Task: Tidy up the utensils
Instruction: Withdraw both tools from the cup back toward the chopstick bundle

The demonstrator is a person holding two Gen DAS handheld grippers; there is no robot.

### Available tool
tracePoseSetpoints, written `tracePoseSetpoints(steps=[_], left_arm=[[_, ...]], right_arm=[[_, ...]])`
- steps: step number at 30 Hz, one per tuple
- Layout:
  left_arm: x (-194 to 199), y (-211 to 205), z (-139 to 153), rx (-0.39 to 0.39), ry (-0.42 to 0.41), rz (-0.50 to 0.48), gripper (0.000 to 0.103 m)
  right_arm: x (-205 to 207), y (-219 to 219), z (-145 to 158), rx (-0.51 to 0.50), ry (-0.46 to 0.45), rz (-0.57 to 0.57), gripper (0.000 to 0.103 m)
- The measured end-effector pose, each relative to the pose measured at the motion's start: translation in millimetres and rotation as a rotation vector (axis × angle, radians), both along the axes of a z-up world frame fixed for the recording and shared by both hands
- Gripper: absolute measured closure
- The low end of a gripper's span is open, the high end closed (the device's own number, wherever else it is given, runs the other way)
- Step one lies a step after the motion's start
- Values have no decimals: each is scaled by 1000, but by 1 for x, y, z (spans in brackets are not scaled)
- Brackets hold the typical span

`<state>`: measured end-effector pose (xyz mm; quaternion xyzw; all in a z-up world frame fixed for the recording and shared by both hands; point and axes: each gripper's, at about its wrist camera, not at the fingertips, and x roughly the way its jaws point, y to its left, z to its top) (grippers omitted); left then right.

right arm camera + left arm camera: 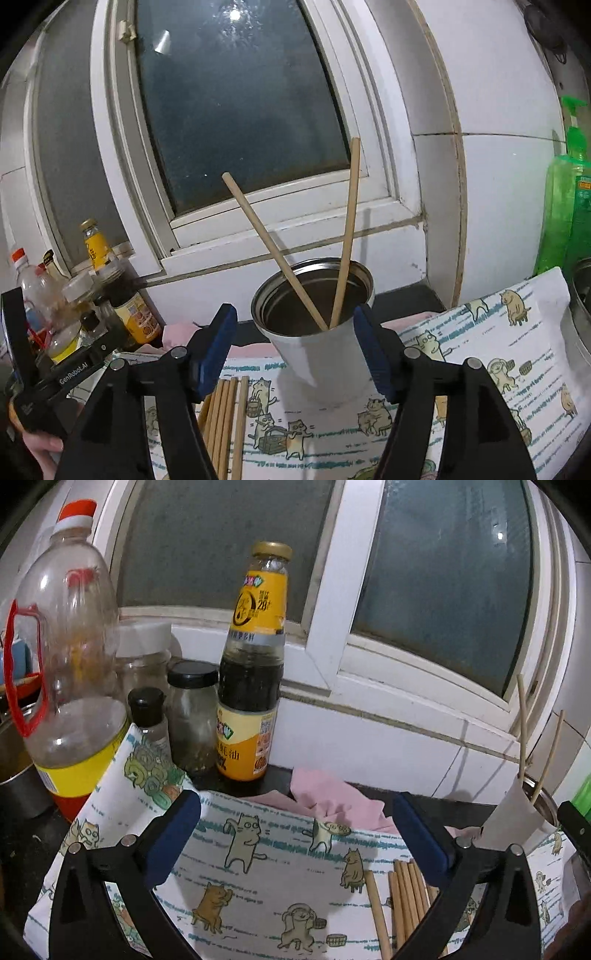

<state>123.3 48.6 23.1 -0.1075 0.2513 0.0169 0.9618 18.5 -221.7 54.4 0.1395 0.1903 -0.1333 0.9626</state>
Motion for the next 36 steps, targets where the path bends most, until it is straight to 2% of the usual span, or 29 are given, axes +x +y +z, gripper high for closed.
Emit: tracePoseSetpoints(steps=[2,5,7,10,14,17,21,26,28,30,33,36], left_arm=[[1,-3,-1,27,-6,10,0],[4,-3,-3,-1,16,-21,0],[2,-3,0,-5,5,-21,0],[-9,-8,7,38,-48,-16,0],[-33,-18,23,99,-186,-23,0],[-44,-16,30,67,-242,-25,0],[-48,-10,36,81,-265,41,0],[-51,3,40,45,-278,95,0],[-51,7,41,21,-280,108,0],[-48,9,40,24,-263,129,0],[-42,15,38,-5,-221,126,0],[-35,23,33,-32,-172,156,0]], right_arm=[[-4,-5,1,29,-28,17,35],[-12,-14,4,101,-94,54,35],[-19,-13,8,90,-141,56,35],[-31,-7,13,74,-214,100,35],[-39,19,18,-8,-258,208,34],[-34,38,14,-34,-205,278,33],[-25,58,8,-103,-153,326,33],[-16,83,-5,-173,-72,444,33],[-11,87,-11,-146,-16,470,33],[-9,85,-16,-68,23,501,33],[2,85,-21,-29,114,436,33],[23,101,-30,-99,281,369,38]])
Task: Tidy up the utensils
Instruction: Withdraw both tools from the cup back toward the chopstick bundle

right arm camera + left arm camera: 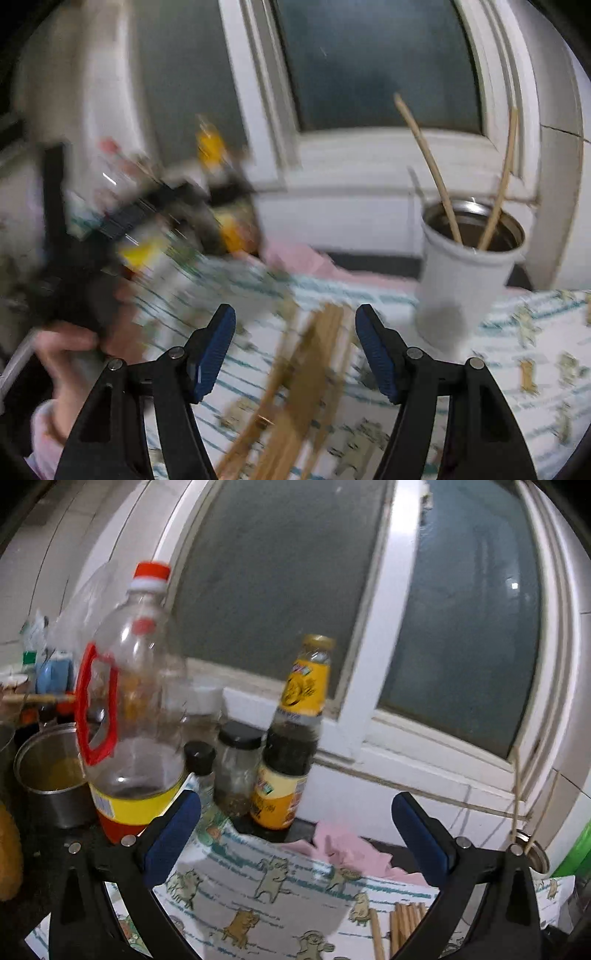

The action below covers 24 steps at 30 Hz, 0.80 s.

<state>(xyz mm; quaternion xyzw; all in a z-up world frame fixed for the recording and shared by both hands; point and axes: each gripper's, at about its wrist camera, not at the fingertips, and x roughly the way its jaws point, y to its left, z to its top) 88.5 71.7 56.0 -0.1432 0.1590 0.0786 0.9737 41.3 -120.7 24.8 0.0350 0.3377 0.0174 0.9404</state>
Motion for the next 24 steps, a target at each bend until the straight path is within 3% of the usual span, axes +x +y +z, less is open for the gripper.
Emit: tracePoseSetpoints(steps=[2,5,6,12,16,20,24], left_arm=[[8,-1,-1,36,11,14,0],[25,-10,-8,177,64,72,0],[28,-10,-11,189,84,66,0],[45,-2,-28,93,205,-21,0],[56,-3,-42,154,275,32,0],[49,-1,-40,115,236,6,0],[47,-5,-39,134,220,2,0]], right_arm=[[13,11,-8,-88,78,-41,43],[37,12,-21,-13,138,-78,48],[42,10,-26,-6,145,-89,50],[52,0,-54,38,248,-40,57],[50,8,-61,-68,249,-33,58],[51,10,-64,-98,249,-48,58],[50,-1,-64,-26,259,-73,61]])
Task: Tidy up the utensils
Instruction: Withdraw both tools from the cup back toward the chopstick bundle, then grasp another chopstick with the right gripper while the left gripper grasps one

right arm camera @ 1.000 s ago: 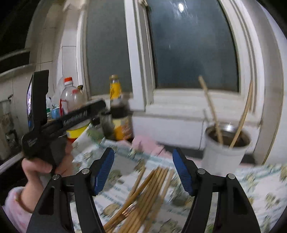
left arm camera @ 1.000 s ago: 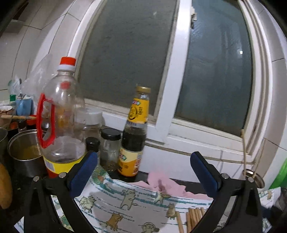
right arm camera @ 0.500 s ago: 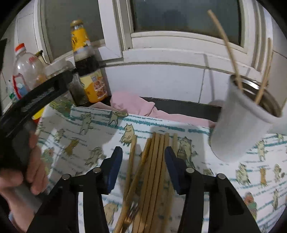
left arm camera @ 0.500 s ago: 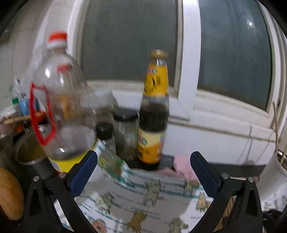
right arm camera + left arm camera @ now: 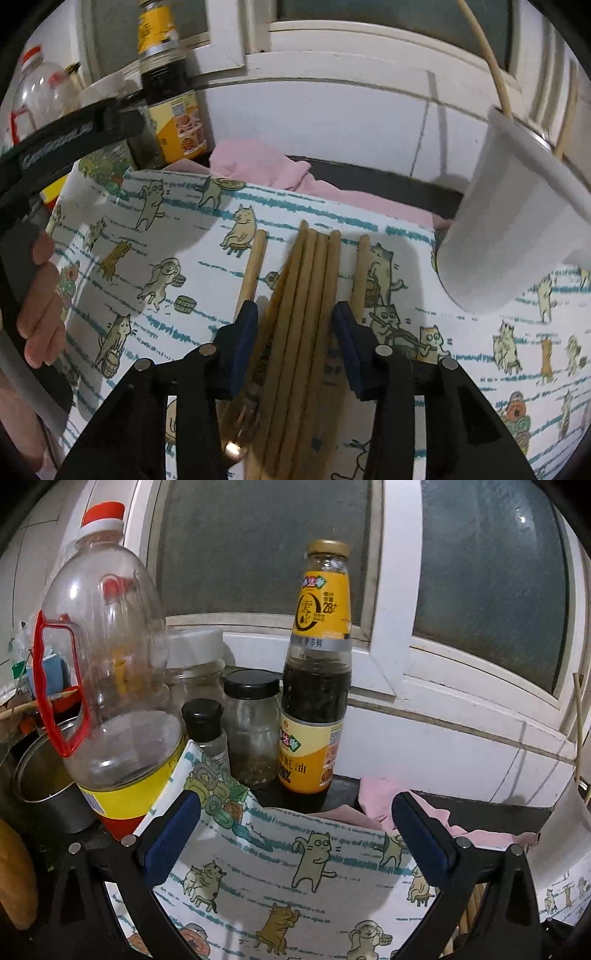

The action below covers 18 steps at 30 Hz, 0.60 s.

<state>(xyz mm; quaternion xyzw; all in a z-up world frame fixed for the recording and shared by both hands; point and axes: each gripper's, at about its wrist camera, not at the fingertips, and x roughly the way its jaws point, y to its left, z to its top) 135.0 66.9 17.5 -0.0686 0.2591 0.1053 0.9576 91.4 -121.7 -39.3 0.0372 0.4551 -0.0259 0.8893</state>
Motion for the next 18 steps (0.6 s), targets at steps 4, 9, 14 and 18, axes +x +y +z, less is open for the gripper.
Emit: tracePoseSetpoints(steps=[4,9,14,18], left_arm=[[3,-8,-6,-4,27,-37,0],[3,-23,-8,68,33,-63,0],[4,-32,-11,89,54,-97,0],[10,-36,-17,54,110,-158,0]], right_arm=[[2,-10,3,74,-11,-12,73],[-1,-22,15,176,-62,-6,95],[1,-25,13,211,-37,-19,95],[0,-26,17,193,-61,-33,96]])
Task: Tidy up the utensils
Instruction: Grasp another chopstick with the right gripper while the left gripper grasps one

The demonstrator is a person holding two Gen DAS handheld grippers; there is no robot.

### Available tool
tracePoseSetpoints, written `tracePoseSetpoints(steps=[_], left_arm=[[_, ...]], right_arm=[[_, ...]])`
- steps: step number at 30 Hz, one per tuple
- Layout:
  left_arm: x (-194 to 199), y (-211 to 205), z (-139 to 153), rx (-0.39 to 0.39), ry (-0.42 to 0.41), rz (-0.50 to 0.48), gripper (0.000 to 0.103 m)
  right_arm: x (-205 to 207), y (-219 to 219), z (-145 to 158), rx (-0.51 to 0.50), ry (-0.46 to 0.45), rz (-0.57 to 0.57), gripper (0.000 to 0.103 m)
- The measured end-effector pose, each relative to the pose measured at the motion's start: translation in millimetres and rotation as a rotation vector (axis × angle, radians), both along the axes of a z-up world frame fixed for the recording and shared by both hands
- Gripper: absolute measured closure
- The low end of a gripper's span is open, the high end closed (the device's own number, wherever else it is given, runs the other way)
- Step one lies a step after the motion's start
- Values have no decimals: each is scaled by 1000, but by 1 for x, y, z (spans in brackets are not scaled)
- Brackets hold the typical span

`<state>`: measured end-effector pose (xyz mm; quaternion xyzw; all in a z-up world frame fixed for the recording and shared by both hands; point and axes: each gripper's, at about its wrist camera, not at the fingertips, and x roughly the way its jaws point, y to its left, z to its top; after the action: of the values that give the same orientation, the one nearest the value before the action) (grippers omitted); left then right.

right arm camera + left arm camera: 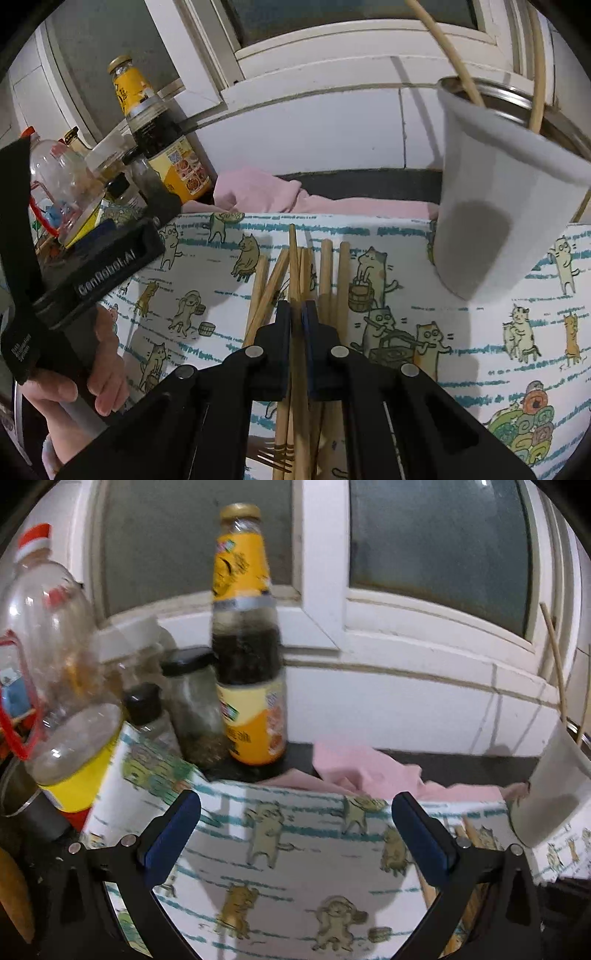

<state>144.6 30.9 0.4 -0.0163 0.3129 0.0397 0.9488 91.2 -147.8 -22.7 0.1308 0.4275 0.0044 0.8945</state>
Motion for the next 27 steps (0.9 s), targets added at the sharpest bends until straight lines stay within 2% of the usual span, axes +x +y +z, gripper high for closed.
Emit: tracePoseSetpoints(steps=[2,4,9,16,19,22,24,26,27], left_arm=[[4,-3,-4,-15,35,-22,0],[5,-5,-6,-24,57,-51,0],[2,-8,-5,-36,56,-81,2],[6,-23,-13,-39,102,-145,9],[12,-30,-26,-61,179,-186,22],[15,-32,-32,-133,240,-244,33],[16,-33,-35,-154,259,-255,41],[16,-35,-38,-148,274,-262,54],[16,-38,-39,-144,283,-268,55]], right_arm=[[-2,-2,4,-26,-19,-18,96],[-2,-6,4,-4,-22,-20,96],[2,-11,1,29,16,-14,96],[0,-18,2,77,8,-19,95],[0,-24,2,107,18,-28,96],[1,-25,0,114,32,-26,95],[1,-22,1,97,32,-24,95],[3,-21,-1,58,48,-37,95],[4,-21,-3,26,61,-54,95]])
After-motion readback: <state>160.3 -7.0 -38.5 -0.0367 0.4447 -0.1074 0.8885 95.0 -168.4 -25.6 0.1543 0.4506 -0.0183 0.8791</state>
